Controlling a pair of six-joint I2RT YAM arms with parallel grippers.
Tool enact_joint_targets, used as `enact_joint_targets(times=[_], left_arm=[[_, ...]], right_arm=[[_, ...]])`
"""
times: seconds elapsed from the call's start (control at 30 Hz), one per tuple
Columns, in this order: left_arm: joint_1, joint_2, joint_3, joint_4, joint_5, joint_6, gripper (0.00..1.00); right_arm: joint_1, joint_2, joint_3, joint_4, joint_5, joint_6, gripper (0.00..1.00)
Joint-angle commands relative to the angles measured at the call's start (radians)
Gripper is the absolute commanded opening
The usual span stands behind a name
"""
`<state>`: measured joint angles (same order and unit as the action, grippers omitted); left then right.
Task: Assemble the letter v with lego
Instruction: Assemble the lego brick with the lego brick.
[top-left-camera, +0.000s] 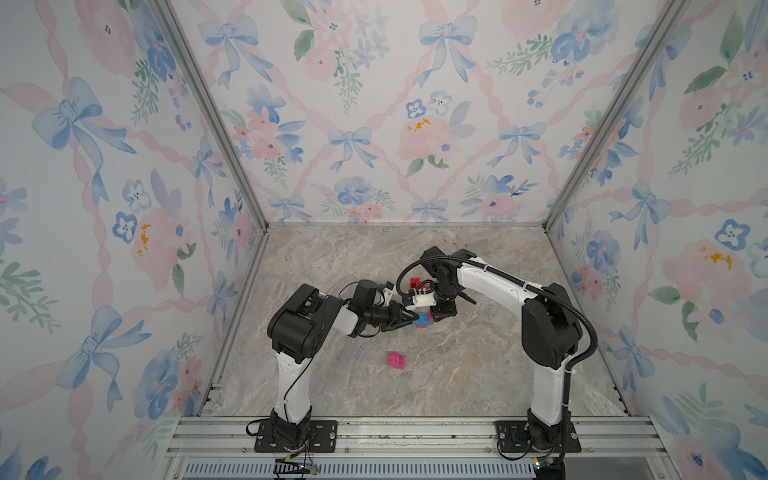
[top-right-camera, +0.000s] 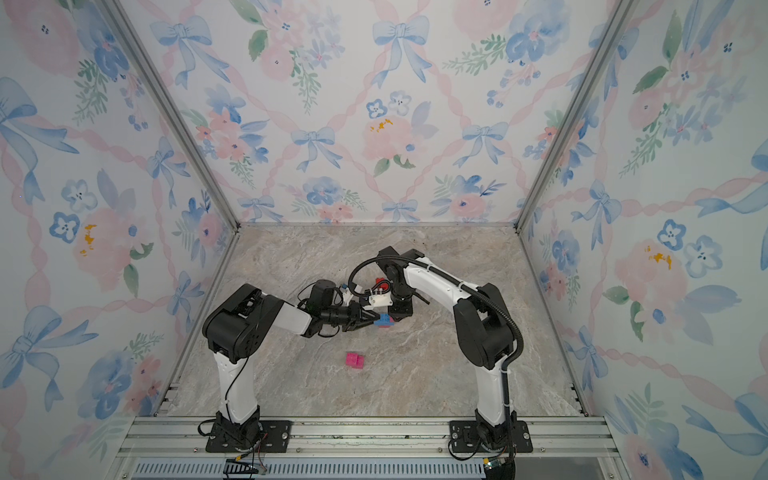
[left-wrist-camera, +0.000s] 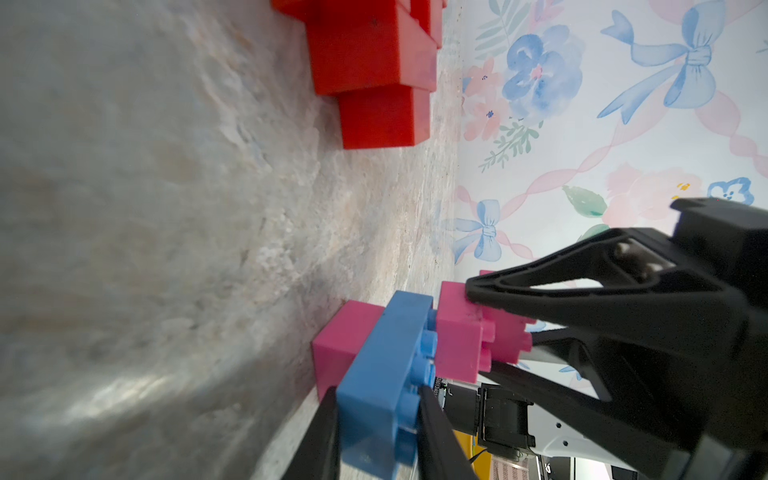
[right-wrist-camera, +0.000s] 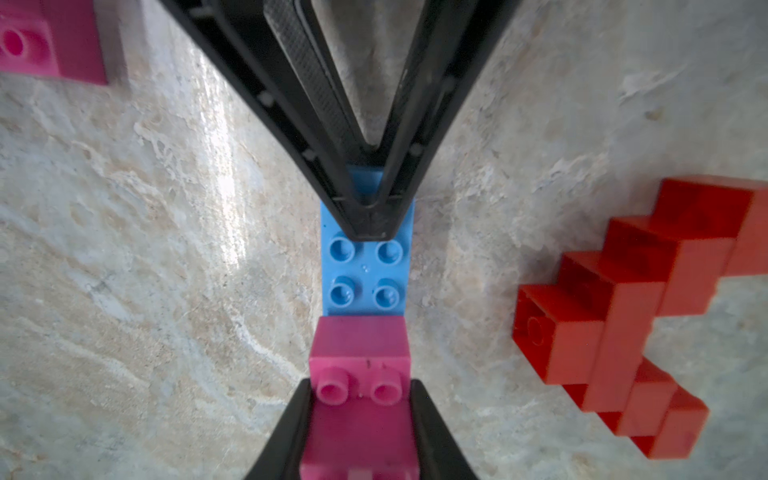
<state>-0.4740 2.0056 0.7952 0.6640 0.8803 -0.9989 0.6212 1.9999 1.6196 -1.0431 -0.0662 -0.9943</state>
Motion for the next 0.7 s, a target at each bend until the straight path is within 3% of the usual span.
enact_joint_targets(times=[0.0,0.57,0.63,0.67], left_arm=[[0.004,0.029,-0.029,-0.160,-0.102,0.045,0.22],[0.004,0.034,-0.034,-0.159,-0.103,0.051,0.20],[0.005,0.034,-0.033,-0.161,-0.103,0.050,0.20],[0.005,0.033,-0.033,-0.160,-0.103,0.051,0.20]], right_arm=[[0.012,0.045,0.025,-0.081,0.048,0.041,0.07],[0.051,0.094,0.024,-0.049,0.060,0.100,0.06],[0.049,0.083,0.027,-0.044,0.052,0.106,0.14],[0.048,0.071,0.028,-0.037,0.051,0.114,0.26]])
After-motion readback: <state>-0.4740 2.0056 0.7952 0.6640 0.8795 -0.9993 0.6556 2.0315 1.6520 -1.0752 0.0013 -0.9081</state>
